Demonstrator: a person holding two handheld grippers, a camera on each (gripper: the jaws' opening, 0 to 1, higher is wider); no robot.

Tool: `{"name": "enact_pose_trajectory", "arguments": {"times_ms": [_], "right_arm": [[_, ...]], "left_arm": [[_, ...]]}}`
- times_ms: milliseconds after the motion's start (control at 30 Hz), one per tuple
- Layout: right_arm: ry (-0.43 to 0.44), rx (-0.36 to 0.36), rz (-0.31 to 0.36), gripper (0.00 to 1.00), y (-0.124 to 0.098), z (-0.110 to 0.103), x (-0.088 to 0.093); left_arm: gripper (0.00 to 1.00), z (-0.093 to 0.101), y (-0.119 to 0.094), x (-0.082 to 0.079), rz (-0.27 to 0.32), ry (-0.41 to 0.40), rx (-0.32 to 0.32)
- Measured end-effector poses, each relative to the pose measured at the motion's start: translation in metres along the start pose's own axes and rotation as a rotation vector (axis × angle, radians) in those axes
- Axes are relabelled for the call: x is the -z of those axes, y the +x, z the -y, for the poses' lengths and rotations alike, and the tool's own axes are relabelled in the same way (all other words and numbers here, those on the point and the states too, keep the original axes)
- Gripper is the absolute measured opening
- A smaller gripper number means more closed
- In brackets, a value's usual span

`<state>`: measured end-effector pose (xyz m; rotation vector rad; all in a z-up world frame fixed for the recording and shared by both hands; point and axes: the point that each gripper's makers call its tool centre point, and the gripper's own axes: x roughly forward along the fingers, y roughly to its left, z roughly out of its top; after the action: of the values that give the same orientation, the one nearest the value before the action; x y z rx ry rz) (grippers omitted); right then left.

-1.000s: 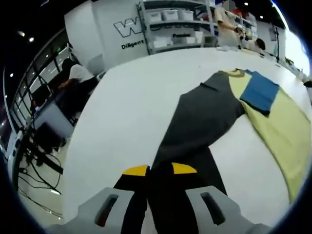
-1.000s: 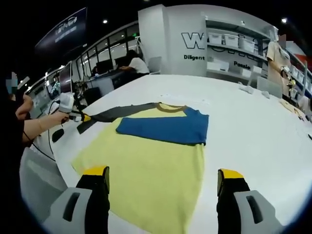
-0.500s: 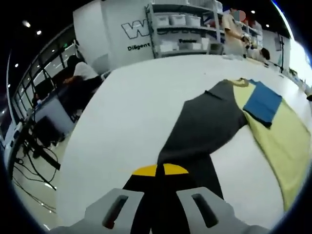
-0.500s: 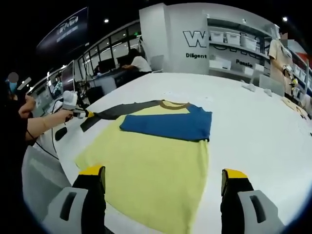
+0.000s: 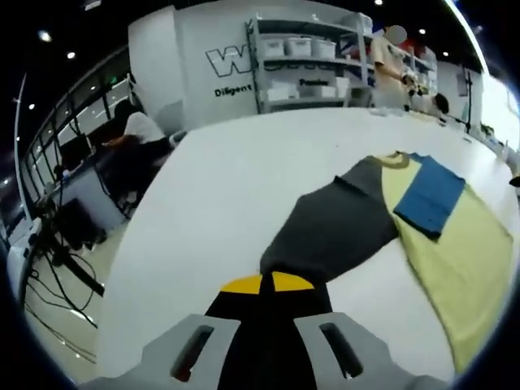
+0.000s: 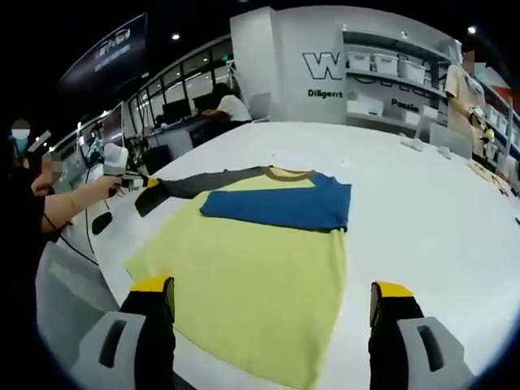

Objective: Fold the garment on the visible template until the final outline fits inside the template.

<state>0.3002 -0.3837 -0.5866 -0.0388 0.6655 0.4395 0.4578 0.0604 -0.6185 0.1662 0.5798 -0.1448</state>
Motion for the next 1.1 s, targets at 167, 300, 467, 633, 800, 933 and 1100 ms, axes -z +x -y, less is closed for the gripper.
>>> {"name": "enact_pose_trajectory", "arguments": {"times_ms": [167,300,467,633,800,933,1100], "right_arm": [[0.000,0.001,0.002,0.99,0.000,-0.001,0.000],[-0.002,0.002,0.005,0.99,-0.001,0.000,-0.001],[-0.003,0.004,0.003,0.99,-0.002,0.001,0.000],[-0.006,0.004,0.000,0.99,-0.003,0.000,0.002],[-0.011,0.008,-0.007,0.99,-0.003,0.001,0.003],[-0.011,0.015,-0.010,0.99,-0.004,0.003,0.003],[-0.011,0.021,-0.007,0.99,-0.005,0.006,0.002]], "left_arm": [[0.00,0.014,-0.004,-0.024,0.048,0.007,0.023],[0.00,0.026,-0.006,-0.042,0.087,0.016,0.048],[0.00,0.045,-0.007,-0.063,0.124,0.040,0.087],[0.00,0.065,-0.006,-0.084,0.162,0.058,0.125],[0.00,0.088,-0.005,-0.106,0.203,0.079,0.156],[0.00,0.107,-0.005,-0.120,0.234,0.093,0.187],[0.00,0.129,-0.003,-0.131,0.253,0.132,0.211]]}}
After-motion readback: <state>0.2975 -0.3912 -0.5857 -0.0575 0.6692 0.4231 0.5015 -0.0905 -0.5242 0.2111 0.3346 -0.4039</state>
